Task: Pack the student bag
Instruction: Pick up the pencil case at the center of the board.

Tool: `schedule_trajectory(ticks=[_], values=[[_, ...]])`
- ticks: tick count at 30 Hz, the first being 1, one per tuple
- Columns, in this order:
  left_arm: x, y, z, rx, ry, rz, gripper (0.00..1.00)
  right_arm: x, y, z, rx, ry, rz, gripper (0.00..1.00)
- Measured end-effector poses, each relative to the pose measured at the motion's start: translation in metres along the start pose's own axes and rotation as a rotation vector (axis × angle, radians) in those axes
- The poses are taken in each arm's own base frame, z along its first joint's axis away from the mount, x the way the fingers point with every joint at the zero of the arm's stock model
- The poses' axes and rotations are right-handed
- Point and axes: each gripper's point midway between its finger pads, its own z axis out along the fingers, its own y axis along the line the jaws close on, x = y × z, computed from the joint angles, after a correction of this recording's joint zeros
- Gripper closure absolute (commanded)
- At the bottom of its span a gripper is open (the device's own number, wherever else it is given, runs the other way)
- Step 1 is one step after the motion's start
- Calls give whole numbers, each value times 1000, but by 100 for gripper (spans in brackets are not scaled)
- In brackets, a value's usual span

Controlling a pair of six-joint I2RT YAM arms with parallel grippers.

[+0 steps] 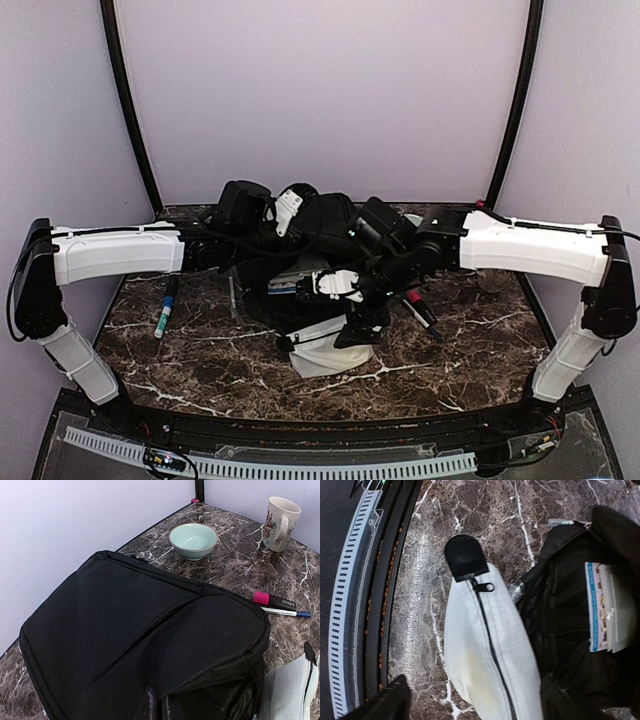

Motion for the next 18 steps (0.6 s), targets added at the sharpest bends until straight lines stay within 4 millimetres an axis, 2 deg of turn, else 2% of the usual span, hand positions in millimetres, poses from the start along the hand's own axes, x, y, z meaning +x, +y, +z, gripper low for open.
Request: schedule_trajectory(ticks=[3,8,11,18], values=[[0,0,0,0,1,0,100,-4,-15,-11,24,-20,-4,0],[0,0,0,1,2,0,100,8,-26,-6,31,7,-6,0],[1,0,0,1,2,0,100,14,-30,9,7,38,-13,1],[1,-1,0,4,5,1,100,33,-36,61,-69,134,-17,6]])
